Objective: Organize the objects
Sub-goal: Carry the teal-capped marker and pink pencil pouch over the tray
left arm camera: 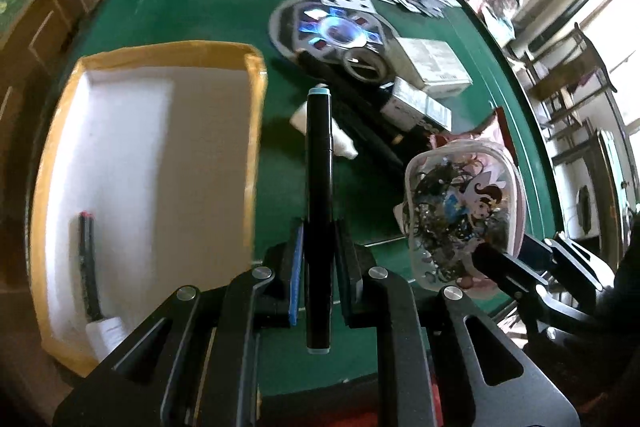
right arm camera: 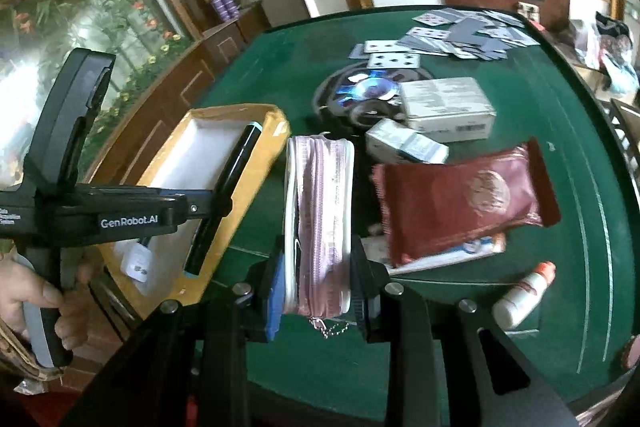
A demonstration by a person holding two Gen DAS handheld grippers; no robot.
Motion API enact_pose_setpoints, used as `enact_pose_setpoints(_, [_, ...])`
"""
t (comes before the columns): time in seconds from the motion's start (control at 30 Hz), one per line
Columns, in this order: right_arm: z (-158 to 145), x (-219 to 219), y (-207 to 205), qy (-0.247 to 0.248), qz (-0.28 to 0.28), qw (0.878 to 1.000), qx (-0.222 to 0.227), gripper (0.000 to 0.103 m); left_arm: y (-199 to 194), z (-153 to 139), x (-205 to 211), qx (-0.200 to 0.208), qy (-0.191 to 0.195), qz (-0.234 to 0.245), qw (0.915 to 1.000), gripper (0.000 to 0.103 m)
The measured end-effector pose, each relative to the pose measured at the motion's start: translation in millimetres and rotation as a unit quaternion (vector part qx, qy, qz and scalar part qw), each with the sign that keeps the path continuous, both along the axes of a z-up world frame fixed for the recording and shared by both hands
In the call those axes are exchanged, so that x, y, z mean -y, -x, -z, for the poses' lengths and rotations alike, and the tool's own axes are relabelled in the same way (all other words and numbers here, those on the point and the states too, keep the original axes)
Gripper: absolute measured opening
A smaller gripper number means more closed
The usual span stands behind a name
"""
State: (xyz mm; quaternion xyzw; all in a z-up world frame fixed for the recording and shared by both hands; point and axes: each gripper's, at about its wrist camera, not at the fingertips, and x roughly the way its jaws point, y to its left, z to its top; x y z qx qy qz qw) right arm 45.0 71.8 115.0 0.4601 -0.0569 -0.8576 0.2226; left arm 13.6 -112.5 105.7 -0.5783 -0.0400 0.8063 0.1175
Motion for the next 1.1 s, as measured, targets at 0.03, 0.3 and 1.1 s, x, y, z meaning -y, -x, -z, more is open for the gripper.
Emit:
enact_pose_setpoints(0.03, [0, 4, 0, 0.002, -0.005, 1.0, 0.0, 0.028, -2, -1, 5, 0.0, -0.001, -0.006, 1.0, 0.014])
enact_pose_setpoints(0.3, [4, 43, 13, 0.007, -0.048, 0.999, 0.008, 0.028, -10, -11, 61, -0.008, 0.001, -0.069, 0.9976, 0.014])
enact_pose_setpoints(1.1, [-3, 55, 19, -0.009, -0.034, 0.999, 0.009, 0.028, 12, 18, 78, 0.021, -0.002, -0.054, 0.9983, 0.014])
